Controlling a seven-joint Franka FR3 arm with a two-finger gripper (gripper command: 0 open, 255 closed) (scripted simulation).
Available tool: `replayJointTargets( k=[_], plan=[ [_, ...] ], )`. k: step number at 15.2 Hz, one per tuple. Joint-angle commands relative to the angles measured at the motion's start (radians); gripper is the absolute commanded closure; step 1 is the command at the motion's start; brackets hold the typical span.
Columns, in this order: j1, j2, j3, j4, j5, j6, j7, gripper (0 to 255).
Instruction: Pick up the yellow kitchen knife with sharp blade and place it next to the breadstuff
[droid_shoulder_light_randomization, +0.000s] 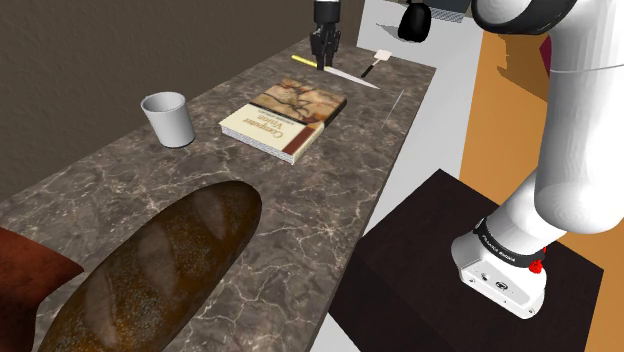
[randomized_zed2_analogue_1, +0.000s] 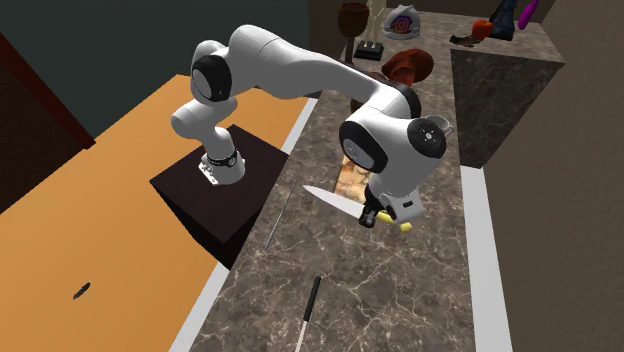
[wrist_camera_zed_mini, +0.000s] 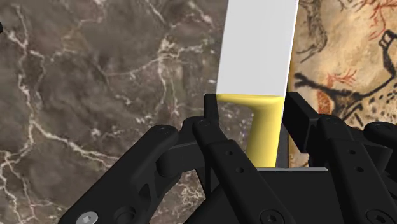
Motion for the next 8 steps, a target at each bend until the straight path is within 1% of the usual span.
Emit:
replayJointTargets(
  k=[1, 8],
  plan=[
    [-0.001, 0.0, 0.0, 0.026, 0.0, -0.027, 0.003, 255],
    [-0.009, 0.017, 0.001, 0.149, 0.001, -0.131, 0.013, 255]
  ],
)
